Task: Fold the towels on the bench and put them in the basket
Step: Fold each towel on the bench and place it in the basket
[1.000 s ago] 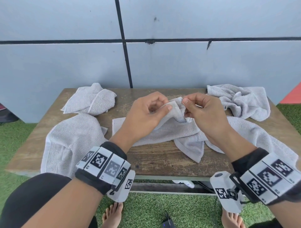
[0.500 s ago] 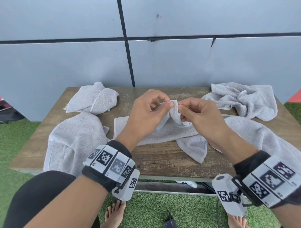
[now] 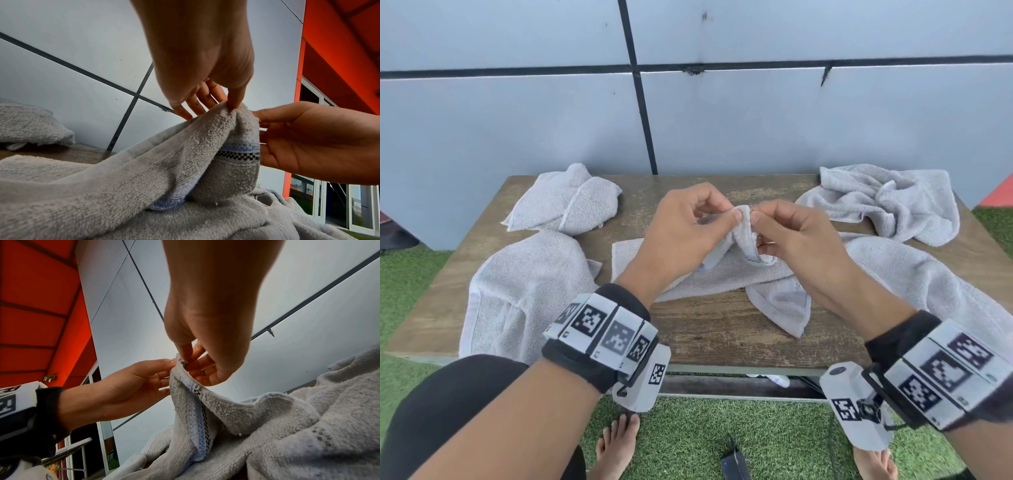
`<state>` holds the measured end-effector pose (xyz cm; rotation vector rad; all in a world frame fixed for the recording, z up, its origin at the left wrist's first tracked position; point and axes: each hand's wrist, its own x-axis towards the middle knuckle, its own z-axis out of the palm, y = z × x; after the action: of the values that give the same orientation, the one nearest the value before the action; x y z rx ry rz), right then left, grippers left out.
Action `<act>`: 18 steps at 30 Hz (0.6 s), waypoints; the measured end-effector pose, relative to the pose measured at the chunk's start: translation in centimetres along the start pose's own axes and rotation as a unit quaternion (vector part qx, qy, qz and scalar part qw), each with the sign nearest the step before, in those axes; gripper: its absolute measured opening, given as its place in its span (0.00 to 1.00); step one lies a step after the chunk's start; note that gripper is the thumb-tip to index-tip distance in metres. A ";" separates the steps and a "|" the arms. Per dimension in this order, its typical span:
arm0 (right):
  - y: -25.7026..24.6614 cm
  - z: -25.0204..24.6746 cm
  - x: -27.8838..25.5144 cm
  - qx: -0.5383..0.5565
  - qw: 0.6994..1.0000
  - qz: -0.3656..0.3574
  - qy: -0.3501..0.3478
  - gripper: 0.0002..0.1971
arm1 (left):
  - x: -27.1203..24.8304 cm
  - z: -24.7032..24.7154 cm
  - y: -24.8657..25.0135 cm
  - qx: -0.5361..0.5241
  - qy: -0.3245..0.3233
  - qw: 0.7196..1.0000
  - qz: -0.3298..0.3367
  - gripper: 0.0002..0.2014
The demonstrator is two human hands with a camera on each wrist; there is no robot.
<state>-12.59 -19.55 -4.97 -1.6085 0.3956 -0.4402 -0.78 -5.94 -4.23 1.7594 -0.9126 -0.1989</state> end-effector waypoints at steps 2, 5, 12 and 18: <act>-0.1 0.1 0.0 0.000 1.000 0.001 -0.003 0.10 | -0.1 0.1 0.1 0.001 0.000 1.000 0.000 0.06; -0.2 0.2 -0.1 -0.030 0.999 -0.014 -0.003 0.11 | -0.2 0.3 0.1 0.006 -0.004 1.000 0.004 0.08; 0.0 0.3 -0.2 -0.073 0.997 -0.027 0.001 0.09 | -0.4 0.4 0.1 0.006 -0.020 1.000 -0.002 0.08; -0.2 -0.4 -0.2 -0.073 0.997 -0.023 0.002 0.10 | -0.2 -0.1 -0.4 -0.009 -0.049 0.999 -0.014 0.04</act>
<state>-12.95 -19.75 -4.75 -1.7613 0.4016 -0.4593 -0.72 -5.70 -4.58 1.7601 -0.9538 -0.3132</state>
